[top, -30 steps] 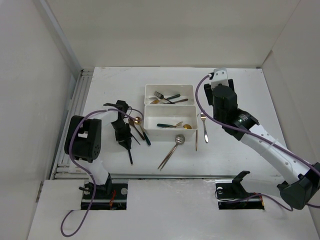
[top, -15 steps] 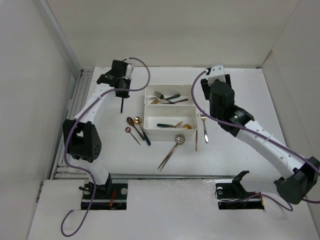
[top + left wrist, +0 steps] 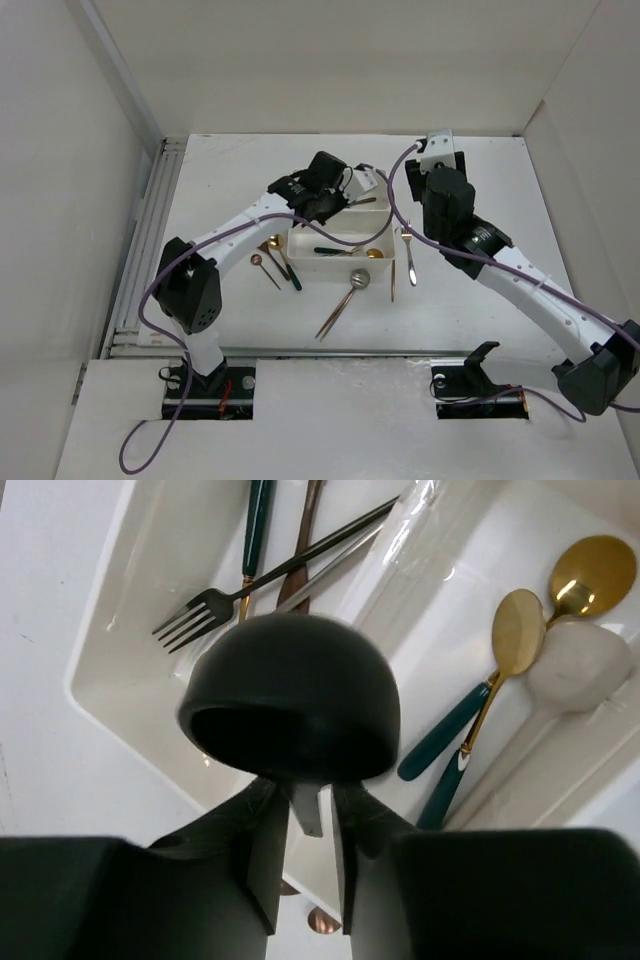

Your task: Sort the eating utensils into containers

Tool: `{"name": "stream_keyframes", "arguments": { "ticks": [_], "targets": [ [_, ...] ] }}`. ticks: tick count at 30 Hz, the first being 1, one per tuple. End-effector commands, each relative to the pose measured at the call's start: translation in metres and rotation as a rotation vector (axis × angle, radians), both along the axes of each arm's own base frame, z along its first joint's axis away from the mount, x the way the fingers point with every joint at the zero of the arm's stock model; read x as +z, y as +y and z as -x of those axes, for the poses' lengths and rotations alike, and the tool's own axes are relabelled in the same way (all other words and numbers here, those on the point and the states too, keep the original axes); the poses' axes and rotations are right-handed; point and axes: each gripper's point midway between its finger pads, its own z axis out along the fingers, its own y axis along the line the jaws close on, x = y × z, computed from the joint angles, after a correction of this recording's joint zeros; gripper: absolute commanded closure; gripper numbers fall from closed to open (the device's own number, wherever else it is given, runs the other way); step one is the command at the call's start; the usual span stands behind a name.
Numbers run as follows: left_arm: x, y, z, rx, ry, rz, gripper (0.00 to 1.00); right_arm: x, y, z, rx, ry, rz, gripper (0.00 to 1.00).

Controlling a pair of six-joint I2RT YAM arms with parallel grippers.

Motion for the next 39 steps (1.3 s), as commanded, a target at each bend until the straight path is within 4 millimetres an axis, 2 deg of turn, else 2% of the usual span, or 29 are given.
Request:
{"name": "stream_keyframes", "arguments": {
  "ticks": [1, 3, 5, 9, 13, 15, 16, 18, 20, 21, 24, 25, 26, 27, 29, 31, 32, 33, 36, 37, 39],
  "targets": [
    [-0.002, -0.011, -0.003, -0.042, -0.037, -0.002, 0.79, 0.019, -0.003, 0.006, 0.011, -0.062, -0.043, 0.37],
    [-0.006, -0.015, 0.005, -0.077, -0.017, -0.012, 0.62, 0.018, -0.008, 0.007, 0.003, -0.061, -0.032, 0.37],
    [-0.009, -0.015, 0.010, -0.099, 0.006, -0.020, 0.55, 0.017, -0.009, 0.009, 0.002, -0.062, -0.033, 0.36],
    [-0.007, -0.015, 0.023, -0.126, 0.046, -0.028, 0.53, 0.017, -0.014, 0.010, -0.007, -0.064, -0.033, 0.36],
    [0.030, -0.027, 0.035, -0.130, 0.053, 0.083, 0.54, 0.022, -0.015, 0.013, -0.009, -0.083, -0.071, 0.36],
    [0.042, -0.037, 0.055, -0.152, 0.102, 0.146, 0.57, 0.025, -0.016, 0.015, -0.010, -0.094, -0.094, 0.36],
    [0.040, -0.039, 0.060, -0.158, 0.126, 0.156, 0.57, 0.029, -0.018, 0.018, -0.011, -0.107, -0.115, 0.36],
    [0.028, -0.044, 0.089, -0.204, 0.198, 0.162, 0.59, 0.034, -0.014, 0.020, 0.004, -0.118, -0.170, 0.36],
    [0.005, -0.039, 0.106, -0.189, 0.279, 0.147, 0.63, 0.032, -0.009, 0.027, 0.032, -0.108, -0.227, 0.36],
    [0.001, -0.045, 0.119, -0.209, 0.301, 0.156, 0.63, 0.038, -0.008, 0.032, 0.040, -0.119, -0.261, 0.36],
    [-0.028, -0.044, 0.145, -0.212, 0.389, 0.147, 0.67, 0.033, 0.006, 0.041, 0.076, -0.083, -0.340, 0.36],
    [-0.036, -0.048, 0.158, -0.246, 0.421, 0.147, 0.67, 0.037, 0.007, 0.045, 0.083, -0.086, -0.369, 0.36],
    [-0.040, -0.047, 0.164, -0.243, 0.433, 0.148, 0.67, 0.030, 0.007, 0.047, 0.076, -0.061, -0.373, 0.36],
    [-0.058, -0.041, 0.174, -0.221, 0.474, 0.129, 0.67, 0.031, 0.008, 0.047, 0.071, -0.063, -0.413, 0.36],
    [-0.070, -0.043, 0.181, -0.209, 0.468, 0.116, 0.72, 0.027, 0.006, 0.048, 0.058, -0.051, -0.412, 0.36],
    [-0.091, -0.031, 0.182, -0.160, 0.466, 0.058, 0.76, 0.023, 0.005, 0.050, 0.055, -0.033, -0.398, 0.36],
    [-0.097, -0.032, 0.185, -0.152, 0.466, 0.046, 0.86, 0.023, 0.005, 0.050, 0.054, -0.034, -0.407, 0.36],
    [-0.102, -0.033, 0.188, -0.156, 0.461, 0.025, 0.90, 0.023, 0.003, 0.052, 0.053, -0.032, -0.405, 0.36],
    [-0.121, -0.035, 0.186, -0.110, 0.457, -0.020, 0.91, 0.017, -0.003, 0.058, 0.043, -0.028, -0.398, 0.36],
    [-0.124, -0.041, 0.179, -0.073, 0.450, -0.016, 0.91, 0.019, -0.008, 0.062, 0.047, -0.036, -0.390, 0.36],
    [-0.129, -0.042, 0.178, -0.071, 0.458, -0.028, 0.91, 0.022, -0.013, 0.068, 0.050, -0.041, -0.383, 0.36]
  ]
}}
